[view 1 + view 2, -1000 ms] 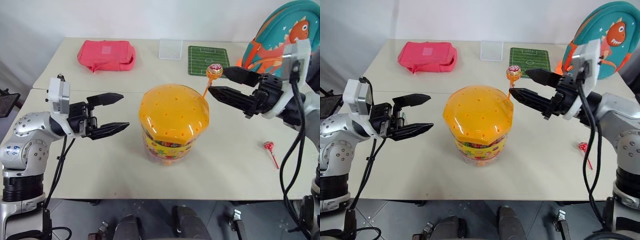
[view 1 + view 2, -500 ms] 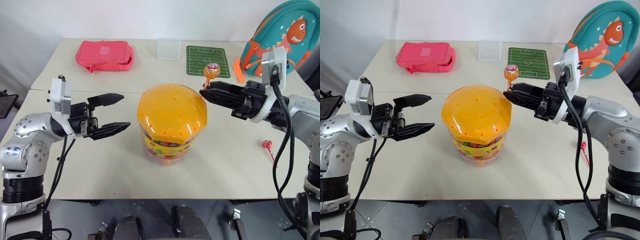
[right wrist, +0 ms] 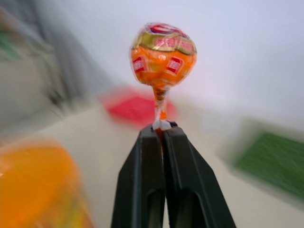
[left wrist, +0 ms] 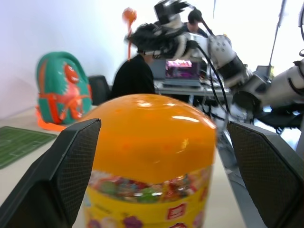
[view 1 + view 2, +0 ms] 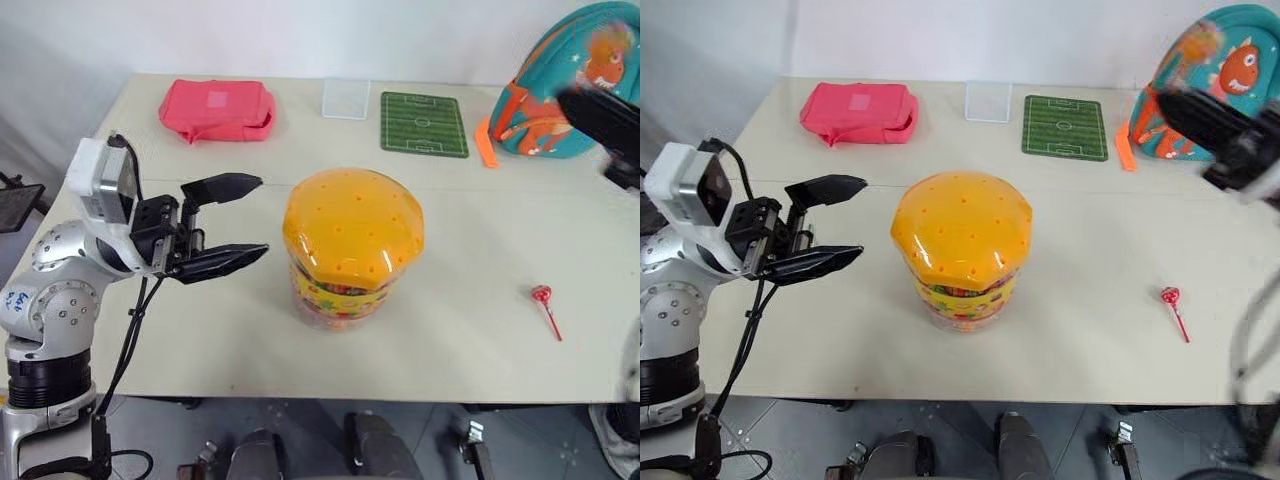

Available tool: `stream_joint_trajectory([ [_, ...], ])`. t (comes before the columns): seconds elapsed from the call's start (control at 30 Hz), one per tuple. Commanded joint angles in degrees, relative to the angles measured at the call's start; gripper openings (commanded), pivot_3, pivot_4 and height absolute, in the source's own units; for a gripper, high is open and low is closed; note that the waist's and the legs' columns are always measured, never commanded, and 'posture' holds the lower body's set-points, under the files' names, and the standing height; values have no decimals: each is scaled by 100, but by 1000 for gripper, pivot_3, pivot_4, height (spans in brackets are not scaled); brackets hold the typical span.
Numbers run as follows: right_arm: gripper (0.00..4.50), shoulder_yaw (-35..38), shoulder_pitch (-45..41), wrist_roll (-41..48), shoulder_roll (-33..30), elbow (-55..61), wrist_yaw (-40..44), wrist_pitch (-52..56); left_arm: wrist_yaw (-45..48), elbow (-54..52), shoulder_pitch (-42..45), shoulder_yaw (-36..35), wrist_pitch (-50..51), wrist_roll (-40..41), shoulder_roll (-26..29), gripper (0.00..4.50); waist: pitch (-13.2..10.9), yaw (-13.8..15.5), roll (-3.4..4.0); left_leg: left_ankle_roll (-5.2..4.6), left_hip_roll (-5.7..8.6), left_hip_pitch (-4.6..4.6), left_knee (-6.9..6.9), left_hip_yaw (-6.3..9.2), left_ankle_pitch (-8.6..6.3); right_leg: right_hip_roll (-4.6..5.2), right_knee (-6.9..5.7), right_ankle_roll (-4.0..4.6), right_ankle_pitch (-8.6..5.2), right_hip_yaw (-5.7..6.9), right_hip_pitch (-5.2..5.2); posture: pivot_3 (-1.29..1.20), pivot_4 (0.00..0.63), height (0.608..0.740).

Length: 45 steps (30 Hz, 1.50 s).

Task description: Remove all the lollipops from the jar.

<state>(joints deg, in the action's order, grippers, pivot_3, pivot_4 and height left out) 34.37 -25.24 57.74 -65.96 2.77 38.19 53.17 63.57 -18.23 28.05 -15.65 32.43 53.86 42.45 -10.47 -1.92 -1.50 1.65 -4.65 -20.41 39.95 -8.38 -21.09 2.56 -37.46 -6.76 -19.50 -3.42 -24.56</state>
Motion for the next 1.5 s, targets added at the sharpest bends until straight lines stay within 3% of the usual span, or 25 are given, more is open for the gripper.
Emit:
stream_joint_trajectory([
  [0.03, 21, 378, 1239, -1211, -724, -705, 420, 95, 193, -550, 72, 140, -66, -92, 271, 4500, 0, 8, 0, 0, 0, 0, 1, -6, 0, -2, 4, 0, 0, -4, 2, 0, 150, 740],
  [0.2, 21, 288, 2754, -2421, -786, -1094, 599, -359, 311, -803, -149, 167, -80, -120, 478, 4500, 2, -42, 9, 2, 0, 21, 5, -25, 1, -14, -1, -5, 3, -28, 10, 0, 150, 740],
  [0.33, 21, -191, 3078, -2876, -487, -1058, 490, -454, 633, -759, -373, 396, -429, -555, 589, 4500, 11, -133, 24, 10, -1, 28, 0, -31, 6, -23, -5, -7, 4, -39, 9, 0, 150, 740],
  [0.53, 21, -748, 2936, -3159, -176, -1073, 478, -390, 626, -585, -159, 493, -495, -566, 504, 4500, 8, -111, 29, 11, 1, 24, 5, -27, 6, -24, -4, -8, 4, -41, 10, 0, 150, 740],
  [0.63, 692, -830, 2885, -3134, -79, -1035, 567, -318, 586, -471, -83, 460, -496, -546, 467, 4500, 9, -111, 32, 11, 1, 24, 5, -27, 6, -24, -4, -8, 4, -40, 9, 0, 150, 740],
  [0.8, 2351, -659, 2925, -3125, -41, -894, 682, -328, 408, -312, -43, 328, -514, -558, 434, 4500, 9, -111, 32, 11, 1, 23, 5, -26, 6, -24, -4, -8, 4, -40, 9, 0, 150, 740],
  [0.9, 3394, -185, 3029, -3076, 47, -729, 917, -775, 253, -101, -114, 174, -664, -716, 422, 4500, 9, -103, 32, 11, 2, 23, 5, -25, 6, -24, -4, -8, 4, -40, 9, 0, 150, 740],
  [1.0, 4373, 564, 3056, -2628, 448, -312, 1941, -2016, 87, 452, -306, 80, -1021, -1323, 528, 4500, 9, -98, 32, 11, 2, 24, 4, -26, 6, -25, -3, -8, 4, -39, 9, 0, 150, 740],
  [1.1, 4467, 940, 2810, -2016, 949, 152, 2550, -2643, 211, 1100, -691, -51, -1549, -1792, 579, 4500, 11, -133, 35, 12, 0, 30, -2, -26, 6, -32, -2, -8, 5, -38, 11, 0, 150, 740],
  [1.27, 4467, -121, 2964, -2352, 1250, 1262, 3290, -3731, 274, 1825, -1376, -58, -2285, -2425, 557, 4500, 10, -127, 33, 15, -7, 27, -1, -25, 4, -33, -5, -8, 4, -32, 7, 0, 150, 740],
  [1.5, 4467, -1527, 2780, -2708, 2010, 1750, 3104, -4385, -302, 1496, -2159, 6, -2895, -2944, 126, 4500, 13, 18, 26, 6, 2, 21, 13, -23, -1, -9, -9, -8, 5, -16, 8, 0, 150, 740],
])
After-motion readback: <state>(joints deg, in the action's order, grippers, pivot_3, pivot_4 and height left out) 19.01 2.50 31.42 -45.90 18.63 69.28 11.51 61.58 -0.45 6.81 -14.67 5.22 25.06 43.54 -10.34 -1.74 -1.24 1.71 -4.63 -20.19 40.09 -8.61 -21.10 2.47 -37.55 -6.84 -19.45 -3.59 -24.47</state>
